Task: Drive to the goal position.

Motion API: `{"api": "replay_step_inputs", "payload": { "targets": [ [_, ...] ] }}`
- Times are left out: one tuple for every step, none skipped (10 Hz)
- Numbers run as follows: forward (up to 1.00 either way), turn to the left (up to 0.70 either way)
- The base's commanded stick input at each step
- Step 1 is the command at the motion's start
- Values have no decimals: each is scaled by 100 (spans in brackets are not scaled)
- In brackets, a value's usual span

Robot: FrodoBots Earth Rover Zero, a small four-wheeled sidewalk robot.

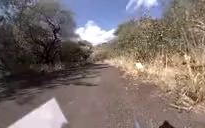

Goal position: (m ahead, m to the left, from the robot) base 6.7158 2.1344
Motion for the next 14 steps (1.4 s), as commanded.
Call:
{"api": "replay_step_inputs", "payload": {
  "targets": [
    [50,0],
    [50,0],
    [50,0],
    [50,0],
    [50,0],
    [50,-20],
    [50,-46],
    [50,-50],
    [50,-50],
    [50,-50],
    [50,-19],
    [50,0],
    [50,-28],
    [50,-50]
  ]
}}
